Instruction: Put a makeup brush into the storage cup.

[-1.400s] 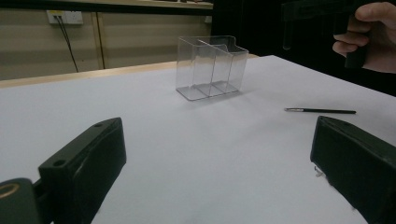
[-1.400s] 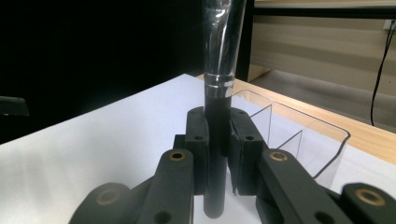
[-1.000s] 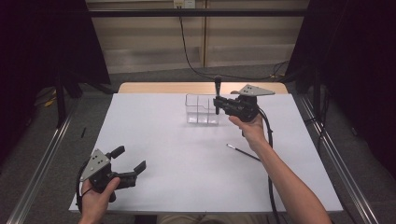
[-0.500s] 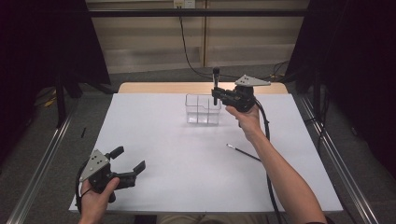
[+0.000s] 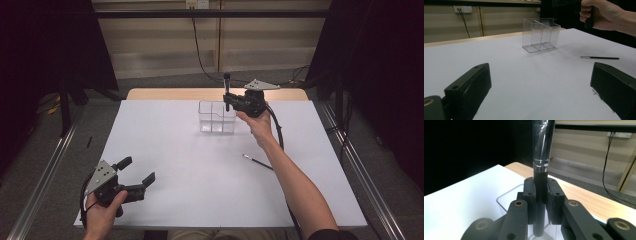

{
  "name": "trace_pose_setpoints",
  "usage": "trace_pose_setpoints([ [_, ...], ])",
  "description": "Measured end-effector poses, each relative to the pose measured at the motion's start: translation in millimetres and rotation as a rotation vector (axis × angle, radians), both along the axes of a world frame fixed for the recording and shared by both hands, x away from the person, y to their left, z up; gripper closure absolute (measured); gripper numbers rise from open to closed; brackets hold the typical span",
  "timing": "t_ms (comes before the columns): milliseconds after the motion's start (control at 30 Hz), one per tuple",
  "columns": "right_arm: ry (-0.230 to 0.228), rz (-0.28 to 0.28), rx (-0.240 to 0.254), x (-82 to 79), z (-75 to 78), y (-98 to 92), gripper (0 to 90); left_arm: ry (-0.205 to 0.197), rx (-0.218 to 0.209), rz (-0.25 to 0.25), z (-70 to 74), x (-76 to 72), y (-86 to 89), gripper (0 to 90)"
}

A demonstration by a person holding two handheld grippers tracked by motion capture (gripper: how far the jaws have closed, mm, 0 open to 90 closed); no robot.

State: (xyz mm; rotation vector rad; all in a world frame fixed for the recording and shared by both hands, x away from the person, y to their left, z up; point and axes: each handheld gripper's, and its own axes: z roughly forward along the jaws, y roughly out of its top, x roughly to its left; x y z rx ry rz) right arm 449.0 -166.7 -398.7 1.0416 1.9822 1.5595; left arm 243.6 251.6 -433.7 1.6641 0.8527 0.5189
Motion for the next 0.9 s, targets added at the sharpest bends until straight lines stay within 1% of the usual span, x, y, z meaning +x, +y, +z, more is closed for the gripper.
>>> trace_pose_setpoints([
  [67, 0.008, -0.007, -0.006, 2.0, -4.3, -1.3, 80.0, 0.005, -0.002, -0.001, 0.0, -0.3, -0.9, 3.3],
  [100, 0.01, -0.008, -0.005, 2.8, -6.0, -2.0, 80.1, 0.007, 0.004, -0.002, -0.2, -0.7, -1.9, 3.2],
  [167, 0.016, -0.015, -0.002, 4.1, -9.1, -3.2, 80.1, 0.012, 0.001, -0.014, -0.5, -1.0, -4.4, 3.2],
  [200, 0.018, -0.017, -0.006, 4.6, -10.5, -3.1, 80.0, 0.002, 0.012, -0.018, -0.3, -0.7, -5.1, 3.3],
  [267, 0.018, -0.014, -0.008, 5.2, -12.8, -3.2, 80.0, 0.002, 0.016, -0.021, -0.1, -1.0, -5.6, 3.3],
  [367, 0.022, -0.015, -0.013, 5.6, -15.7, -2.9, 80.0, -0.001, 0.014, -0.014, -0.5, -0.9, -4.3, 3.3],
  [400, 0.024, -0.015, -0.011, 5.8, -16.7, -2.8, 80.0, -0.003, 0.021, -0.012, -0.2, -0.4, -3.1, 3.3],
  [467, 0.025, -0.014, -0.013, 6.2, -19.0, -2.7, 80.0, -0.002, 0.021, -0.007, -0.3, -0.2, -2.1, 3.3],
  [533, 0.029, -0.014, -0.013, 6.2, -20.3, -2.7, 80.0, -0.009, 0.03, -0.008, 0.2, 0.2, -0.7, 3.3],
  [733, 0.035, -0.017, -0.012, 5.9, -25.5, -5.5, 80.0, -0.013, 0.032, -0.001, 0.5, -0.2, -0.2, 3.3],
  [833, 0.038, -0.02, -0.008, 6.1, -28.1, -6.8, 80.0, -0.01, 0.021, -0.002, 0.3, -0.5, -0.5, 3.3],
  [900, 0.04, -0.021, -0.007, 6.0, -29.1, -7.3, 80.0, -0.011, 0.026, 0.001, 0.3, -0.4, -0.5, 3.3],
])
